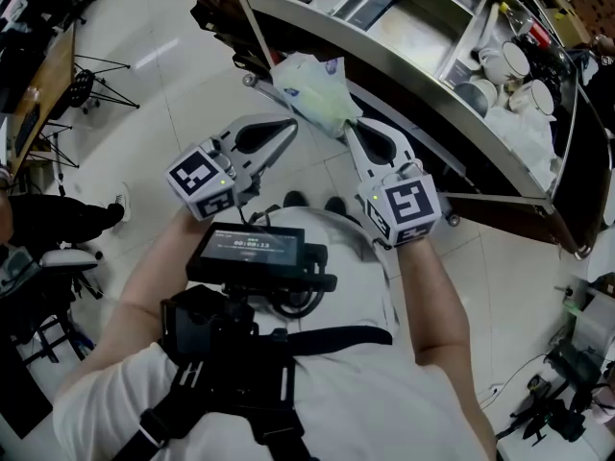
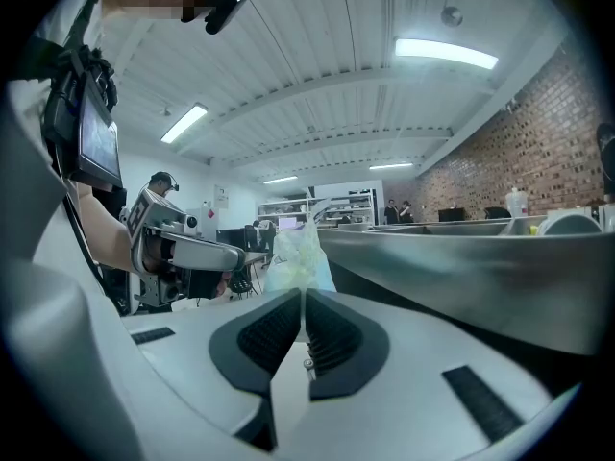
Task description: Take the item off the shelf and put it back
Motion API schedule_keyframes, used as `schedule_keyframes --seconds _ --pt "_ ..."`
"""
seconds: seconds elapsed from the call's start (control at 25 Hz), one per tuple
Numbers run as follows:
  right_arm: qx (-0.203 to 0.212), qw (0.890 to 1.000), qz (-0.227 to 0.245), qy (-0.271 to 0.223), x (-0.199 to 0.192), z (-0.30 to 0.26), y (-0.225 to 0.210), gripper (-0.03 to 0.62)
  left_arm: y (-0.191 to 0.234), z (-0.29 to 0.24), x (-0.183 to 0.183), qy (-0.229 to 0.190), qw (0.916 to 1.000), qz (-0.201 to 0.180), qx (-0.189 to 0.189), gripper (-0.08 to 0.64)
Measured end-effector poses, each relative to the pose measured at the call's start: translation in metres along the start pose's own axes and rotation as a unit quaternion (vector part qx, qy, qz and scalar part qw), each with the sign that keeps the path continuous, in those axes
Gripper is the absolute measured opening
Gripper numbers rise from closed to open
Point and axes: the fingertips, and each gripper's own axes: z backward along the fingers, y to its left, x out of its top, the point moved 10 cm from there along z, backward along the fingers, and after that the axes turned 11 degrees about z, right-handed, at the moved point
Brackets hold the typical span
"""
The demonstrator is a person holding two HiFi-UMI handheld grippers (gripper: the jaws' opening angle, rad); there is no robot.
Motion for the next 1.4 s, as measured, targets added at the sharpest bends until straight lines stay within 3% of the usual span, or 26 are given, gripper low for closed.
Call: schedule_keyframes --seconds 0.52,1.08,1.4 --pt "-0.002 0.998 -0.020 0.059 -0.043 -0.023 -0.004 0.025 0.020 -0.010 -0.015 0.023 0.9993 0.023 0.020 0.002" --pt "-0.078 0.987 -0.058 0.126 -0.119 -0.049 -0.026 0.025 0.043 -0.031 -0.051 0.038 0.9975 0.052 0.030 0.002" --pt "-0.122 0.978 -0.051 0.162 -0.153 -0.074 -0.050 0.026 0.048 -0.037 -0.065 0.050 0.9964 0.059 0.035 0.002"
